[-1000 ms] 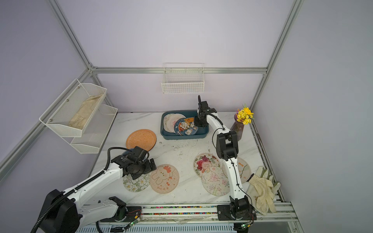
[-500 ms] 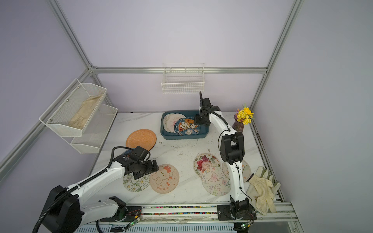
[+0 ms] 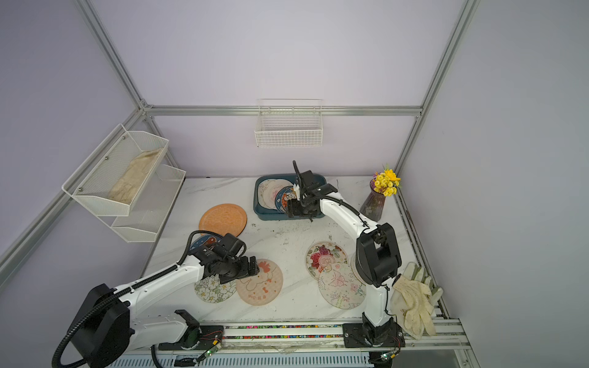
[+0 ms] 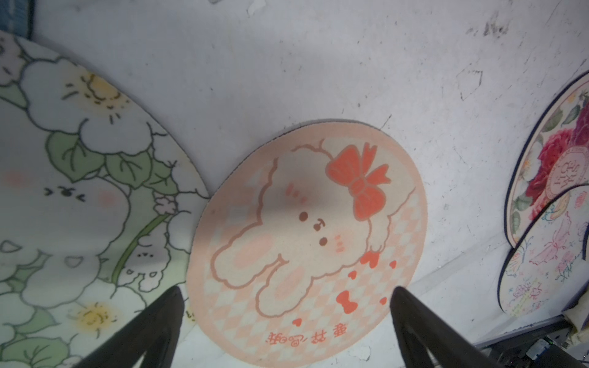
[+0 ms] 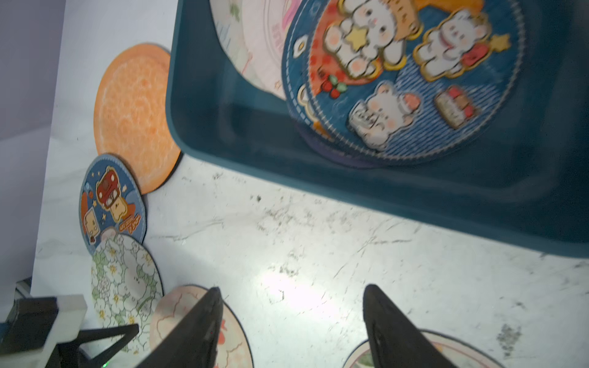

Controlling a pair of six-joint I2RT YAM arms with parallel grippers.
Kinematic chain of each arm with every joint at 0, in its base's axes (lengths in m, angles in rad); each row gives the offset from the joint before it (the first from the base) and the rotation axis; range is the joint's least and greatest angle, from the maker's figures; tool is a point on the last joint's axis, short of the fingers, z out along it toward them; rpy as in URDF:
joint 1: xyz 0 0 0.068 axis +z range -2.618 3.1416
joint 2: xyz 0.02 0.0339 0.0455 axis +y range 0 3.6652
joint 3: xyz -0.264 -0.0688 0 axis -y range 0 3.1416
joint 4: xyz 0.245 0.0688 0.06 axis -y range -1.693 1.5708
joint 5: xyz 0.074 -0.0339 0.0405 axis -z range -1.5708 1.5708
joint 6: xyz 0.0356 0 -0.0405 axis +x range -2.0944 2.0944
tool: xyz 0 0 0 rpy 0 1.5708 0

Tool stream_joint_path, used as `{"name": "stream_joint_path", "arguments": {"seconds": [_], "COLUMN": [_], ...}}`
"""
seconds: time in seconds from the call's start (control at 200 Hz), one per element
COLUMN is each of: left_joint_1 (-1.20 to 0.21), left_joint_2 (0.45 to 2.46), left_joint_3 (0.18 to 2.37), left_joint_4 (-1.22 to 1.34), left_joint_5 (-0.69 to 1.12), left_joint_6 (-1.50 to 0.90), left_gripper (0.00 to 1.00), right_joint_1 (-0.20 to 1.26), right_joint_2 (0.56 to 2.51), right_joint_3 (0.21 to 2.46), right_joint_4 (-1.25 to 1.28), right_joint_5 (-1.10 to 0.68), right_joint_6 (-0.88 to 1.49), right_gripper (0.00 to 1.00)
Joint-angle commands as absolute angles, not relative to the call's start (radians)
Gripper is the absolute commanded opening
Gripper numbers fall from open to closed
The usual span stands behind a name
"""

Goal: Put the coasters into the storage box
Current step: Place the coaster in the storage box, then pick up the coaster from the center of the board.

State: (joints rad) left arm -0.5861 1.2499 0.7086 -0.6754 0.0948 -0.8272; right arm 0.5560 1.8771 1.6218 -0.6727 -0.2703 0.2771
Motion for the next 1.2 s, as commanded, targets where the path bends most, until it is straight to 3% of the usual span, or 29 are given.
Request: {"name": "stream_joint_path", "arguments": {"seconds": [0.0,0.355,1.195], "left_joint_1": [-0.599,-0.636,-0.716], "left_joint_2": [1.256,1.312,1.404], "left_joint_3": [0.661,0.635,0.742], "left_joint_4": [-0.651,-0.62,-0.6], "left_joint_5": [0.062,0.057,0.121], "left_joint_6": [-0.836,-0.85,-0.839], "left_gripper": [1.0,1.0,1.0], "right_joint_1": [0.604,0.695,0.753], "right_joint_2": [1.803,1.704,1.673], "right_joint_3": [1.516,1.312,1.233], "right_joint_4": [-0.618,-0.555,-0.53], "right_joint_5": [-0.285,-0.27,-0.269], "right_joint_6": [0.348,0.414,0.457], "right_gripper": [0.71,0.71,0.71]}}
